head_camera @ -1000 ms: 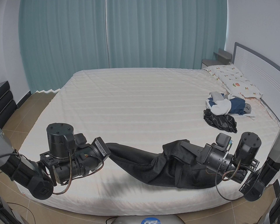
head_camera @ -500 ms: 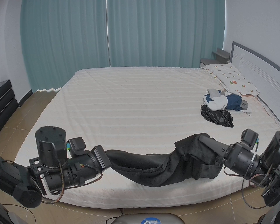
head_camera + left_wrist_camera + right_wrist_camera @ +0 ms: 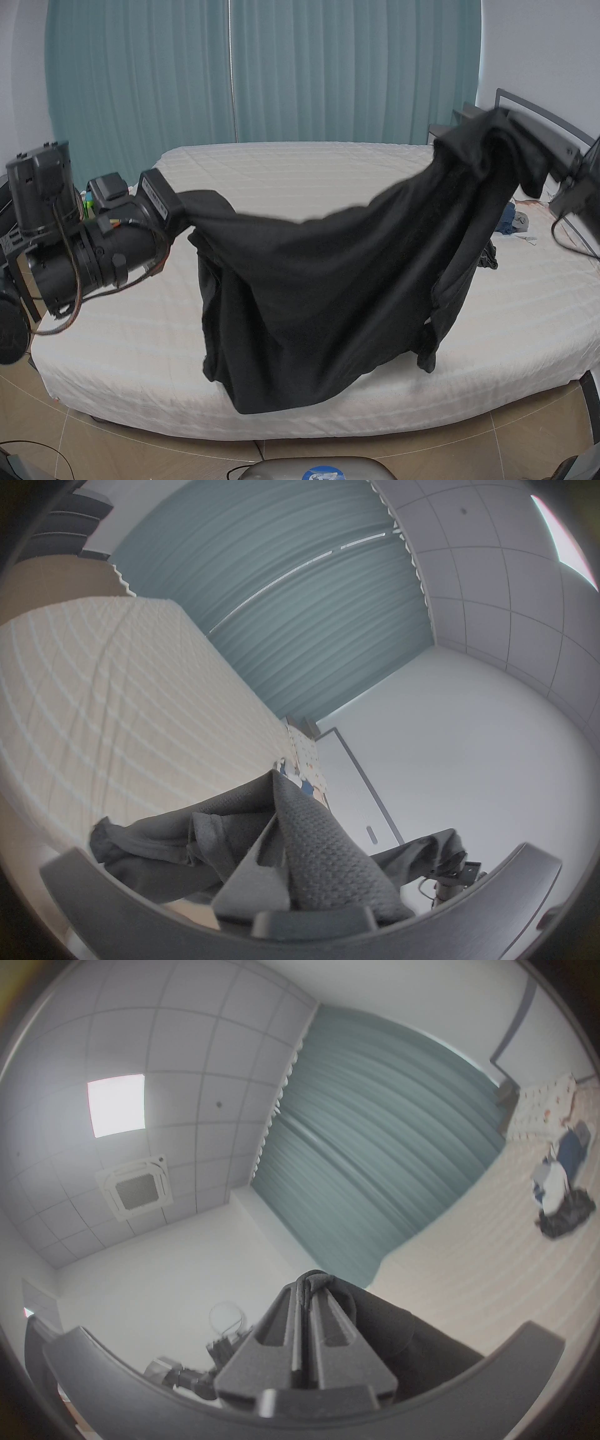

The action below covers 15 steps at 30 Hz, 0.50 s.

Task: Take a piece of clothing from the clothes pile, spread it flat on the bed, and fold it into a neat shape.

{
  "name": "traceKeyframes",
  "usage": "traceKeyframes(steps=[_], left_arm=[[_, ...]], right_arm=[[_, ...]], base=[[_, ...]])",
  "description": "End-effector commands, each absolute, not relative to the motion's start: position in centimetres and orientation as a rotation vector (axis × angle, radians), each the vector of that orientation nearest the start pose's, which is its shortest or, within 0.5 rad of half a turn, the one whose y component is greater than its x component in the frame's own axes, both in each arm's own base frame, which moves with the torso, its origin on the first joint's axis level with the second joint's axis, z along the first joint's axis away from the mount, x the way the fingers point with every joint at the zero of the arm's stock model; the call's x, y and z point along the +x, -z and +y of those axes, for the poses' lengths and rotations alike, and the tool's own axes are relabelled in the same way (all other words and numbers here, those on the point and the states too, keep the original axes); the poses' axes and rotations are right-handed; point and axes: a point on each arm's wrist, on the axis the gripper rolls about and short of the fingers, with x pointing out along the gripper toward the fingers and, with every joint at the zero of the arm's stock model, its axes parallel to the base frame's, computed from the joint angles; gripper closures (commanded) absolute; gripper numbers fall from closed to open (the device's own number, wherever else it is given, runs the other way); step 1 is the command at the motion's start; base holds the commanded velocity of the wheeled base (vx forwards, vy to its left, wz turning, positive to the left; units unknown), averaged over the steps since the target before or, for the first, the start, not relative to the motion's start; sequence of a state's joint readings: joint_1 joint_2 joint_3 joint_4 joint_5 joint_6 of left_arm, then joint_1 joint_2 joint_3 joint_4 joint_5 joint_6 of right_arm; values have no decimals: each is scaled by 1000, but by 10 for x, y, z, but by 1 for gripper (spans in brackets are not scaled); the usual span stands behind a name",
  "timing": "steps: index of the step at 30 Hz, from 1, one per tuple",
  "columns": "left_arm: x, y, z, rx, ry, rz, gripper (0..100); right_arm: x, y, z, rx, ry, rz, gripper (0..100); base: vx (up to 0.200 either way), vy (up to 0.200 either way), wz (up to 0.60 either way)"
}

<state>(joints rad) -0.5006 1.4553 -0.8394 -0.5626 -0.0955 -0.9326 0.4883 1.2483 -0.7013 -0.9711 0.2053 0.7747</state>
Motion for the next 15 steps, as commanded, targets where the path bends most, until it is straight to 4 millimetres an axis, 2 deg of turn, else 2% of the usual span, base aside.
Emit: traceKeyframes(steps=[1, 2, 3, 4, 6, 7, 12, 15], left_arm=[[306, -248, -124, -895, 366, 352, 100], [315, -243, -126, -893, 351, 366, 100], [315, -243, -126, -893, 351, 366, 100], [332, -230, -126, -892, 320, 391, 100], [347, -218, -128, -889, 297, 410, 100], [355, -211, -130, -887, 288, 420, 100], [369, -203, -130, -896, 273, 421, 100], [381, -194, -133, -905, 262, 433, 100]], right_arm=[[279, -312, 85, 781, -622, -126, 100], [291, -305, 86, 771, -605, -110, 100], [291, -305, 86, 771, -605, -110, 100], [317, -285, 90, 737, -571, -69, 100], [341, -264, 95, 683, -547, -40, 100], [353, -253, 98, 644, -534, -31, 100], [369, -245, 103, 614, -498, -102, 100], [380, -231, 109, 613, -485, -82, 100]], base=[[0, 0, 0], [0, 0, 0], [0, 0, 0], [0, 0, 0], [0, 0, 0], [200, 0, 0], [200, 0, 0], [200, 0, 0]])
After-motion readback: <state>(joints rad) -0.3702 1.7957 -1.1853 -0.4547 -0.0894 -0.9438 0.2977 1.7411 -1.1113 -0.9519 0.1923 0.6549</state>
